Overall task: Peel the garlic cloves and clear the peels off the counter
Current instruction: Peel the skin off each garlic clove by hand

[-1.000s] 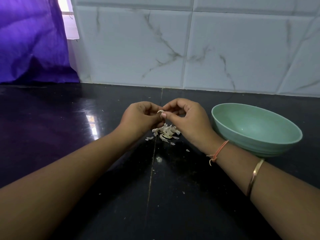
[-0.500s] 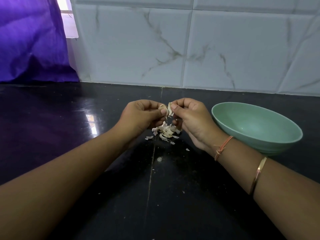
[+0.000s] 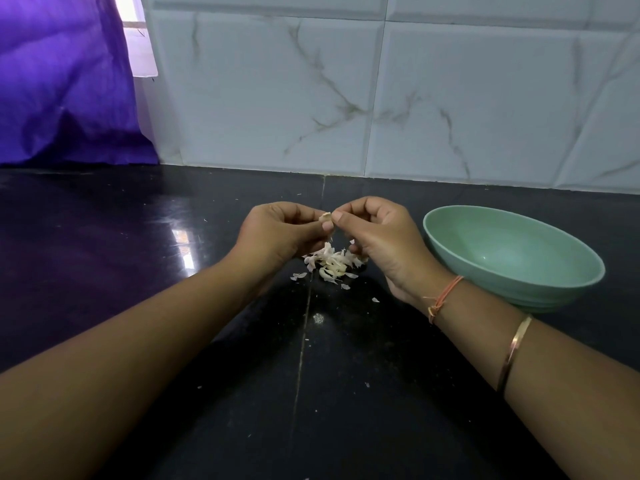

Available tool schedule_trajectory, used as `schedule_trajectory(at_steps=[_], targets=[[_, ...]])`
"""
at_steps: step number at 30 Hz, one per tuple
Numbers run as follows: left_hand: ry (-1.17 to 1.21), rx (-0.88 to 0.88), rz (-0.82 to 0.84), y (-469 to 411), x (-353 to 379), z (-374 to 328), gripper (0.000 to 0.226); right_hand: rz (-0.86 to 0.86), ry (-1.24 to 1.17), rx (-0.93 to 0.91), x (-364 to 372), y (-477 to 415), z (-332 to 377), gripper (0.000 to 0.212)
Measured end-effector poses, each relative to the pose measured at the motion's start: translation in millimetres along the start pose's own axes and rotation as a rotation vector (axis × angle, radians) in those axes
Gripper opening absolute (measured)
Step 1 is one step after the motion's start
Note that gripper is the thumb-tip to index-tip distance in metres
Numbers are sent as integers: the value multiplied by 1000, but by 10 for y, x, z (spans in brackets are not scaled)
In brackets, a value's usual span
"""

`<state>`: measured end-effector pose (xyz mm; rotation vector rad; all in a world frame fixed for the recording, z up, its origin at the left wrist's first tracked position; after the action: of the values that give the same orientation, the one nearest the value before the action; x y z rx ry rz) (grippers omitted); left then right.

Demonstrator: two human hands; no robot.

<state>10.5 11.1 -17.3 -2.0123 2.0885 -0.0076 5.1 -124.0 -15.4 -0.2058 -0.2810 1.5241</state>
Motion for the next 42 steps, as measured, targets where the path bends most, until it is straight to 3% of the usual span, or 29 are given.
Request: schedule_trajectory(at_steps=[4,10,16,21,25,31,38,42], targets=[[-26,-3,4,11,-3,-16,7,66,-34,-2,6,21,16,9],[31,-14,55,22,12,-36,28,80,-116,86,7,-4,3,13],[125,-46,70,-2,8,-37,15,13,-251,145,1,-24,4,13],[-243,25,-35,-54,-54,30,11,-43,-106,54,-13,-14,-3,12],[-515,55,-8,-74,-70,62,13,-28,181,-97,-39,-37,-25,11],[-535,37,-24,-69,-86,28,31,7,315,-112,-40,-40,-65,10],[-519,51,-138,-97,-155,6,22,-25,283,-180,-51,-58,-29,17],[-493,51,-165,-104,-174,25,26,74,372,-218,-15,-35,-19,14]])
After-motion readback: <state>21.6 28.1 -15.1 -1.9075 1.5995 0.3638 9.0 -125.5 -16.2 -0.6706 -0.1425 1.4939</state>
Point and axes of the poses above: each hand's wrist, its own y-axis away from the middle knuckle, its own x-axis out of the palm, z = x × y, the point moved 2 cm from there along -y, towards the middle knuckle, and after that the axes turned 11 degrees about -y, right-handed, at the moved point
